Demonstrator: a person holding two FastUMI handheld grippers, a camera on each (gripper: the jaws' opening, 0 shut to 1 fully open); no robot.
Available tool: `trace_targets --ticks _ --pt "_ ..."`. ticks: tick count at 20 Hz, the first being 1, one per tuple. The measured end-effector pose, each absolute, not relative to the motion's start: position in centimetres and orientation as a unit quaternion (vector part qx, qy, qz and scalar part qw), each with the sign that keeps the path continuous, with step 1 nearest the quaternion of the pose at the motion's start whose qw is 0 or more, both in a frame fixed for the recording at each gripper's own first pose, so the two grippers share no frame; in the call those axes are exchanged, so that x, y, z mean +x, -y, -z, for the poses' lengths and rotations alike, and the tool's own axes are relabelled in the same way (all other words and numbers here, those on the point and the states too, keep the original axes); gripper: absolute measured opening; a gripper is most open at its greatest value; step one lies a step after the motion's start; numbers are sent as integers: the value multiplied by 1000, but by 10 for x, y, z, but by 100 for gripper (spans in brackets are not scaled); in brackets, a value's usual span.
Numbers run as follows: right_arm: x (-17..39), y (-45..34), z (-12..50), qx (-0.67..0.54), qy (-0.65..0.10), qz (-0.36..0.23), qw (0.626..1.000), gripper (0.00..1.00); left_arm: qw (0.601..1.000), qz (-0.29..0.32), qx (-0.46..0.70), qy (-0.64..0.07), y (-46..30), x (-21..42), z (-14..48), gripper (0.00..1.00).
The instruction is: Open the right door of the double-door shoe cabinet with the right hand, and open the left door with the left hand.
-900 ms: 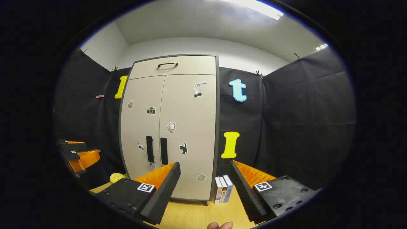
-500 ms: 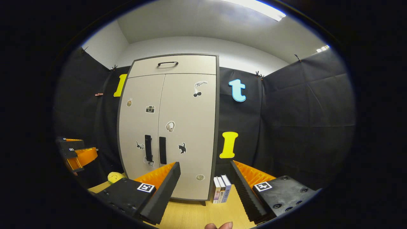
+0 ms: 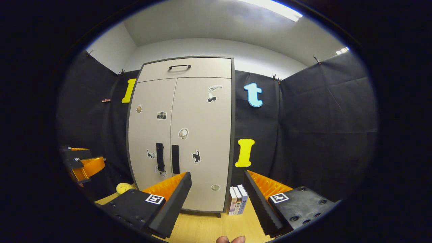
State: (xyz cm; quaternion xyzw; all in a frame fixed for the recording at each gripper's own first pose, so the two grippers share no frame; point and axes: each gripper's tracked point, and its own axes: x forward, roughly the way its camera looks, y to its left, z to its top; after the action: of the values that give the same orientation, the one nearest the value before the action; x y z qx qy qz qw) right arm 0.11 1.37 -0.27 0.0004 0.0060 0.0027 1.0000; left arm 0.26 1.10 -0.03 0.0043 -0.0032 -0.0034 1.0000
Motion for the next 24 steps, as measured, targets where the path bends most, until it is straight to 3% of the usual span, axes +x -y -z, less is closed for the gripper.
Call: trace_targets --ticks 7,24 --pt "28 -54 3 18 -6 -37 999 97 1000 8 -5 2 -19 1 9 94" --pt "210 -164 50 26 -21 -66 997 97 999 -24 1 -43 -55 25 82 94"
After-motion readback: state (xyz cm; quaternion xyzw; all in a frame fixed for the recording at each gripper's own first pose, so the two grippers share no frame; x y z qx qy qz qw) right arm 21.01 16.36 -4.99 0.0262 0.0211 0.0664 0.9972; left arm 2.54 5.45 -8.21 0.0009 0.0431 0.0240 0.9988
